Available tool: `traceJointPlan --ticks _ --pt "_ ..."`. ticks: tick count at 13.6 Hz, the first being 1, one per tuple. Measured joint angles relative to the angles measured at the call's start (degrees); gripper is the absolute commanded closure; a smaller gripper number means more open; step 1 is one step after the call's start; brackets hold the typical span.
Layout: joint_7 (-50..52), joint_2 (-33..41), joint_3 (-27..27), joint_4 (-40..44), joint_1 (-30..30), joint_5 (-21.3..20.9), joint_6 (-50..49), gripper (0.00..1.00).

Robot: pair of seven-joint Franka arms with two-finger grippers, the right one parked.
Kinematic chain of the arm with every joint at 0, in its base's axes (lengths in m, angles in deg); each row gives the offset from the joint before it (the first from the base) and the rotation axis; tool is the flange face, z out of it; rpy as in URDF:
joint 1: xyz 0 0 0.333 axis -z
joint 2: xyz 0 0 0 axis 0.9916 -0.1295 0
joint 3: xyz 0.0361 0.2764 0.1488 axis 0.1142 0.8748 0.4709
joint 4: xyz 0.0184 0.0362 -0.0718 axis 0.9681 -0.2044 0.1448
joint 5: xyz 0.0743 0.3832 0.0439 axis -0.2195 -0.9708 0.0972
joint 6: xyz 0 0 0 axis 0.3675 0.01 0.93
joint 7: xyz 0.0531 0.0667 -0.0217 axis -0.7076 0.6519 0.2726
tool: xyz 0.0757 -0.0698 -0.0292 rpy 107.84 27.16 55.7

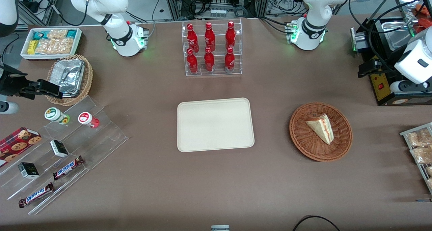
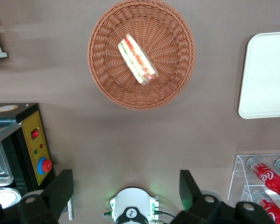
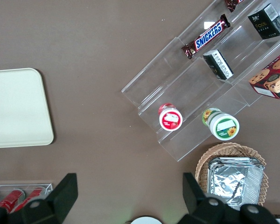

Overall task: Place sandwich from basket to tray
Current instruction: 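Move the left gripper over the wicker basket above the sandwich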

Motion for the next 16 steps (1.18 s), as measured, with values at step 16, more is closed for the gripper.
traceJointPlan --ticks 16 --pt "-0.2 -1.3 0.3 -19.3 -0.6 1.0 22.5 0.00"
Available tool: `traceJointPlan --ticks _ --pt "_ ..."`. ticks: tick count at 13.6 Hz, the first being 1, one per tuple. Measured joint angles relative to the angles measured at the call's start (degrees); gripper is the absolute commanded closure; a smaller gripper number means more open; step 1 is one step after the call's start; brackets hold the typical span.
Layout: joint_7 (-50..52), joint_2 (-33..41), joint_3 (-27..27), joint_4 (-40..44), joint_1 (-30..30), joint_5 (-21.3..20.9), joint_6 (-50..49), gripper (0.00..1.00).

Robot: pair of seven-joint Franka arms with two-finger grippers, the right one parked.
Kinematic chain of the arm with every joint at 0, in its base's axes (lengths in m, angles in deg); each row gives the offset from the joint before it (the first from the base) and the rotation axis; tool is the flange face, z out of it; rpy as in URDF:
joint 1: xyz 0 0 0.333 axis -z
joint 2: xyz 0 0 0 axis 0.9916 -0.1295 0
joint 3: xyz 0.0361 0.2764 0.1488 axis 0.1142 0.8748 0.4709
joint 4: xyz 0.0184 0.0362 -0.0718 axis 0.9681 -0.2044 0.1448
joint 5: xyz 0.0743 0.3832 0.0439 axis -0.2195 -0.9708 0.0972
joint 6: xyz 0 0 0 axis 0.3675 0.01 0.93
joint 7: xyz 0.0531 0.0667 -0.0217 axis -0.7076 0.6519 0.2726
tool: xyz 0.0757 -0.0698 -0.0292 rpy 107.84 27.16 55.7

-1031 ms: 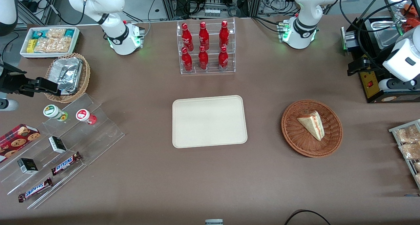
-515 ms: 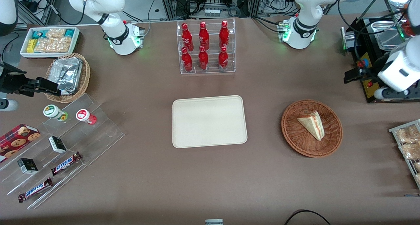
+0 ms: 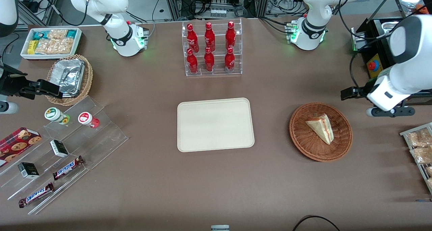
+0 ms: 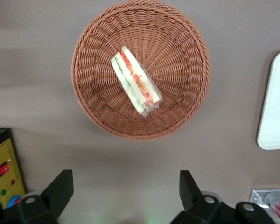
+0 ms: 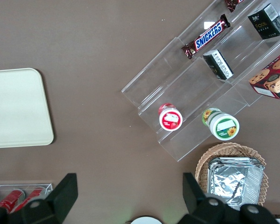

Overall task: Place sandwich from basket to tray
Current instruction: 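Move the left gripper over the wicker basket above the sandwich, then lower the open left gripper around the wrapped sandwich in the basket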

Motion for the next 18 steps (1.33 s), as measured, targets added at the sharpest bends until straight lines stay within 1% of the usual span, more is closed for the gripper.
traceJointPlan --ticks 5,10,12,14,18 --pt "1.9 -0.6 0.1 -8.5 -0.1 0.0 11.9 0.00" --pt "6.6 -3.1 0.0 -14.1 0.0 0.0 22.7 0.00" --pt "9.5 -4.2 -0.1 -15.4 0.0 0.0 25.6 0.00" --pt "14.1 -5.0 -0.2 -15.6 0.1 0.1 26.6 0.00" --pt "27.3 -6.3 -0.7 -15.7 1.7 0.1 28.9 0.00"
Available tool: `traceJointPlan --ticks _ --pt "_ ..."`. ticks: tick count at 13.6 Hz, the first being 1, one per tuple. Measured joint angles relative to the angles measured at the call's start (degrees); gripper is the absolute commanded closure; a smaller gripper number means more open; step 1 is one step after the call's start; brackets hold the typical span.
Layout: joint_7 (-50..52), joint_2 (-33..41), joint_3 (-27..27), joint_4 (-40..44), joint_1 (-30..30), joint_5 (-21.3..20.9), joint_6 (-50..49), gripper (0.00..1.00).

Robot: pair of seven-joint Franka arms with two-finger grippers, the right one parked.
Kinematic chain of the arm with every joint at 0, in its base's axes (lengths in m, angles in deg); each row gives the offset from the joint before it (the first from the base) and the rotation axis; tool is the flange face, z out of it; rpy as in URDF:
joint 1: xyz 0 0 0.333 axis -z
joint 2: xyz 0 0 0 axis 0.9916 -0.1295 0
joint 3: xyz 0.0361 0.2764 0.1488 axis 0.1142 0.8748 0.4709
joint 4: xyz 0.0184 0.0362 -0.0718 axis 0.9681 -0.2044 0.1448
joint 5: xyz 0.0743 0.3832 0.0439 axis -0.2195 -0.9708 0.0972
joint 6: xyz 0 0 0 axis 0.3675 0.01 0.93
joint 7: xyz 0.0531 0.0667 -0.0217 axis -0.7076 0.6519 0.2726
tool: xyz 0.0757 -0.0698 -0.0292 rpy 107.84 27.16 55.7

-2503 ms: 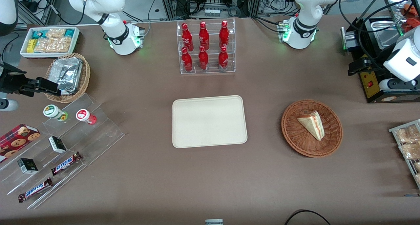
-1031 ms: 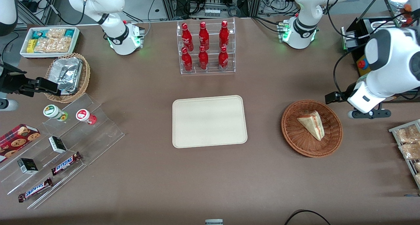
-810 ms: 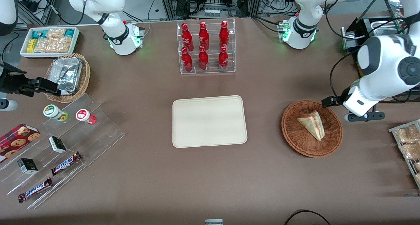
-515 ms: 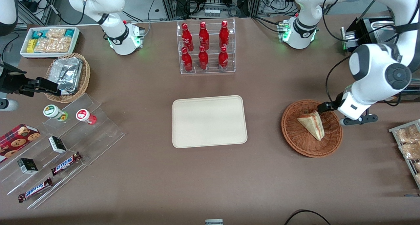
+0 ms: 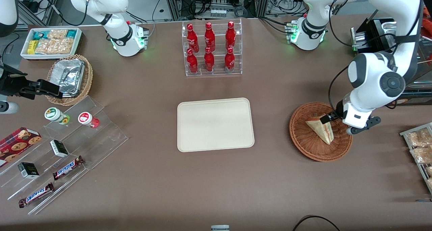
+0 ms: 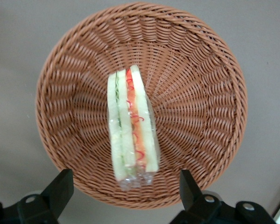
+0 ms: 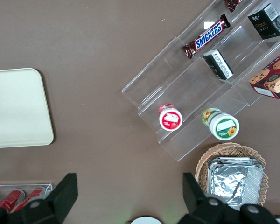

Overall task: Place sandwich from basket to tray
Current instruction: 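Lower the open left gripper around the wrapped sandwich in the basket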

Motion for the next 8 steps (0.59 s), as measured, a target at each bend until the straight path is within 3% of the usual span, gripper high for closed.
traceJointPlan --ticks 8 --pt "3.5 -1.9 0.0 -1.6 0.7 0.0 5.1 0.00"
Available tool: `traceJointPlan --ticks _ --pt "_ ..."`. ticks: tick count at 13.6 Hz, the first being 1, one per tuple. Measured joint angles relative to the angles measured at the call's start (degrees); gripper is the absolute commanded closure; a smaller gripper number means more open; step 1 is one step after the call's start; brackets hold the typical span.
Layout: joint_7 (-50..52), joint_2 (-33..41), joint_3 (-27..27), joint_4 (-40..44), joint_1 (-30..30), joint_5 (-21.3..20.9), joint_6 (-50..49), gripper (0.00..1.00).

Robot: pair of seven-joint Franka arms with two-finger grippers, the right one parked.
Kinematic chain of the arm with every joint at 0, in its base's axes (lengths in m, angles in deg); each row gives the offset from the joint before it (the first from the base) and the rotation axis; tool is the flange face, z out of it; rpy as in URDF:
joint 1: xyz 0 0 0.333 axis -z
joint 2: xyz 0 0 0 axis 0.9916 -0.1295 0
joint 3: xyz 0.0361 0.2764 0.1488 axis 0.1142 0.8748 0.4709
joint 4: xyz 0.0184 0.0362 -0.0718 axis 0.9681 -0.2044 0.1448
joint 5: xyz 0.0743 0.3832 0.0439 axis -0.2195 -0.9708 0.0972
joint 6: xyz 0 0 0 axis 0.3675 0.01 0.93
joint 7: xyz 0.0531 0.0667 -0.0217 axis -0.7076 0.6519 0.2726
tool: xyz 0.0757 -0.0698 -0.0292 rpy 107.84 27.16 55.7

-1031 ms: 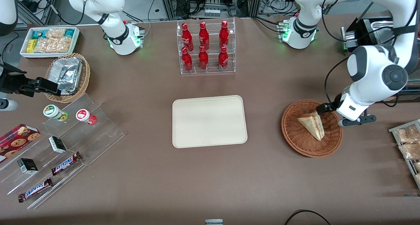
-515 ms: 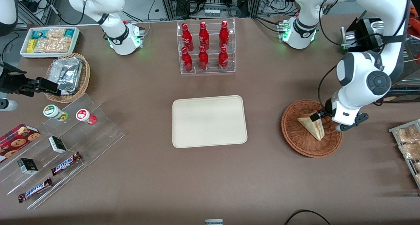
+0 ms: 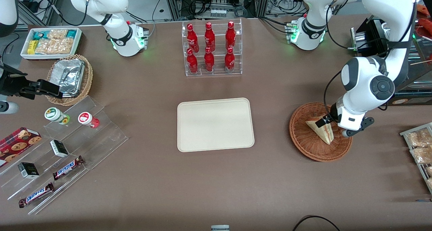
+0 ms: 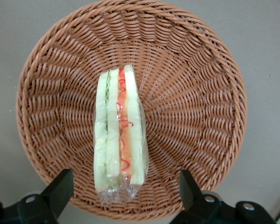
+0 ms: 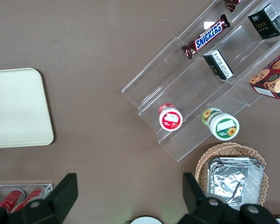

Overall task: Place sandwich from basket to tray
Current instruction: 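Lower the open left gripper around the wrapped sandwich in the basket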

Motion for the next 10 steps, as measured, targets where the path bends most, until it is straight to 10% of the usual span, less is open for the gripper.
traceJointPlan --ticks 8,10 --pt "1.7 -3.0 0.2 -2.3 -0.2 0.1 7.0 0.03" --pt "1.8 -4.0 0.3 -2.6 -0.2 0.1 8.0 0.42"
